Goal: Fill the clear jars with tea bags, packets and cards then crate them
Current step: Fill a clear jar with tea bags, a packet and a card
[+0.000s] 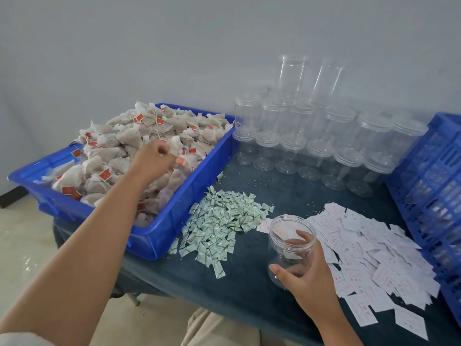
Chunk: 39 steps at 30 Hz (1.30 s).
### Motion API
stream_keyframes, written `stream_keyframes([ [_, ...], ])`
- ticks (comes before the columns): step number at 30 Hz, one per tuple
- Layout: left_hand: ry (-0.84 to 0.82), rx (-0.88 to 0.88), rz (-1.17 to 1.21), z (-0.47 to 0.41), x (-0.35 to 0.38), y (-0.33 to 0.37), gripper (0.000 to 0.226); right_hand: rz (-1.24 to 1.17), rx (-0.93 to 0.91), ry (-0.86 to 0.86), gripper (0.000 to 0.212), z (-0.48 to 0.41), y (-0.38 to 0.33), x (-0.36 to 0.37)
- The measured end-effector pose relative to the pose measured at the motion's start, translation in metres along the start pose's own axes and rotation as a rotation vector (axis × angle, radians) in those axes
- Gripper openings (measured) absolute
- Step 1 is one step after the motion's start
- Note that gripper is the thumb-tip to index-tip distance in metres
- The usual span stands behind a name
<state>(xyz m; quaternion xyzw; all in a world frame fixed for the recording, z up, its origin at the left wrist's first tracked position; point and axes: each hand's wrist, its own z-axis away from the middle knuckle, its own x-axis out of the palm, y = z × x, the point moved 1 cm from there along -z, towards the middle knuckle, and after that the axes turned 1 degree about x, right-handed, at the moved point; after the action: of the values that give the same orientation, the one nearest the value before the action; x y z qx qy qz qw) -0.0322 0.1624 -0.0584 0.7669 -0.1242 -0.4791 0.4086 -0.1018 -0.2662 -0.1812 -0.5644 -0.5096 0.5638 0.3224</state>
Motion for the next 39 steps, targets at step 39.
stream_keyframes([
  [39,-0.344,0.456,0.126,0.165,0.108,0.148,0.008,-0.086,-0.043,0.125,0.086,-0.002,-0.012,-0.003],
])
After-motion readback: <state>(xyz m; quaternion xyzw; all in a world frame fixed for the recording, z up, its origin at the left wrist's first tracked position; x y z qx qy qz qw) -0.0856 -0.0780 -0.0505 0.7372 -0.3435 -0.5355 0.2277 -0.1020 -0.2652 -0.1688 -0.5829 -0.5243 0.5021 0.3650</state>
